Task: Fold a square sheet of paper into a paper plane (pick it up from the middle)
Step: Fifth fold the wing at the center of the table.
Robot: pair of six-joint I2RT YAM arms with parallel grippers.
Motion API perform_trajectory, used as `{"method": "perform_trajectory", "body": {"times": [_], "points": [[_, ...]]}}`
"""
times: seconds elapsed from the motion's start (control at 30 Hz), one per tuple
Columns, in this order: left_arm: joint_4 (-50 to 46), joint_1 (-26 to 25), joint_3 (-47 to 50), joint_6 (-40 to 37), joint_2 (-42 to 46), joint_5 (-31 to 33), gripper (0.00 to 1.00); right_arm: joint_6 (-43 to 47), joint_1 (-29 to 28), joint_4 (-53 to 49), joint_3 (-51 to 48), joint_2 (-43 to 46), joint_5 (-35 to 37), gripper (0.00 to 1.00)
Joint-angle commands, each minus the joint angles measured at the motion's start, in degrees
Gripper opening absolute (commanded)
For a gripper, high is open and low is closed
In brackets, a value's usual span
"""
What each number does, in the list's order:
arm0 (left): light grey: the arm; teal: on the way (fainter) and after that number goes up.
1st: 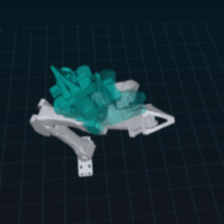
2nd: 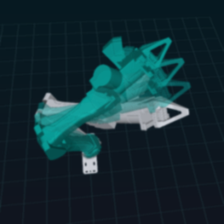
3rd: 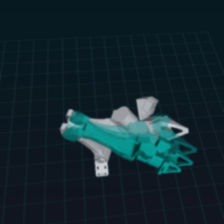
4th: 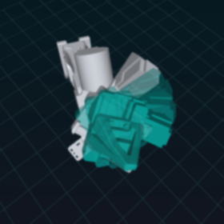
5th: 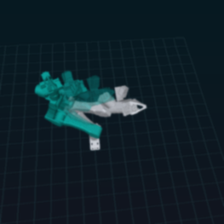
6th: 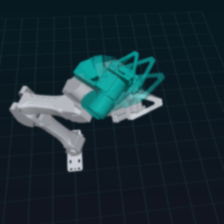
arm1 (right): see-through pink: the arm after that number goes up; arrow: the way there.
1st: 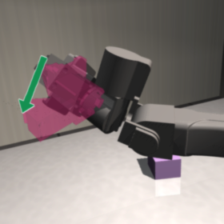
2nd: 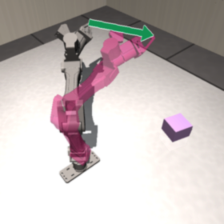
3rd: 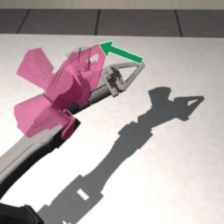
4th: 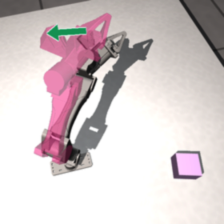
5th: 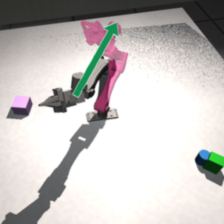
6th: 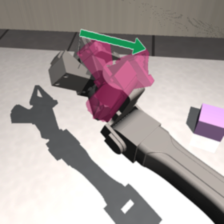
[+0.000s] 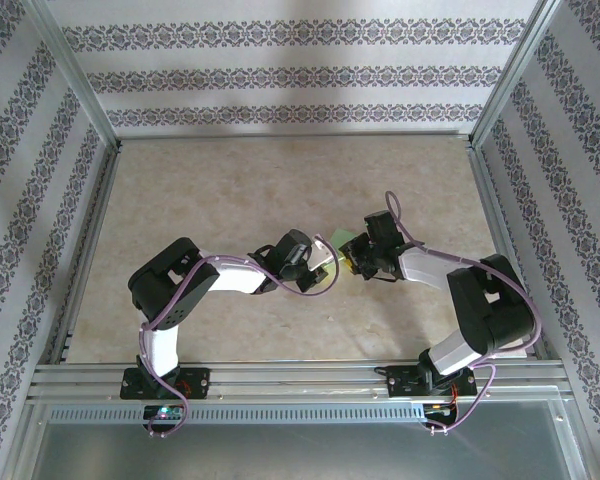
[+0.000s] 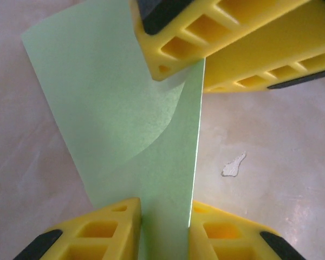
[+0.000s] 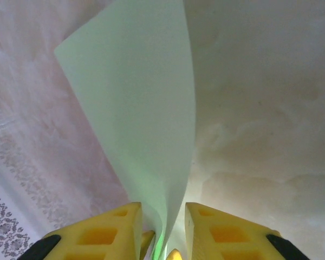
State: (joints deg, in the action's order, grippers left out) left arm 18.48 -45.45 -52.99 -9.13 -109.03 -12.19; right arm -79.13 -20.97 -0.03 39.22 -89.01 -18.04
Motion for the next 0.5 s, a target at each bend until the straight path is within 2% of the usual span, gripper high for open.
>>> {"method": "perform_trajectory", "body": {"times": [0.0,0.13,0.33,0.47], "points": [[0.86,-1.2,0.83,-2.58,0.99,-0.3,0.25,2.35,0.79,-1.97,1.97,-1.39,-2.22,0.28],[0.66,-1.33,0.98,-3.12,1.01,-0.21,0.26,3.08,1.27,-2.33,2.51,-2.26,-3.31,0.27],[0.42,-1.48,0.55,-3.27,0.83,-0.8,0.31,3.72,1.37,-2.36,2.96,-2.31,-4.1,0.14],[0.24,-1.65,-0.3,-2.87,0.48,-1.28,0.35,3.81,1.37,-2.42,2.88,-2.13,-4.38,0.12]]}}
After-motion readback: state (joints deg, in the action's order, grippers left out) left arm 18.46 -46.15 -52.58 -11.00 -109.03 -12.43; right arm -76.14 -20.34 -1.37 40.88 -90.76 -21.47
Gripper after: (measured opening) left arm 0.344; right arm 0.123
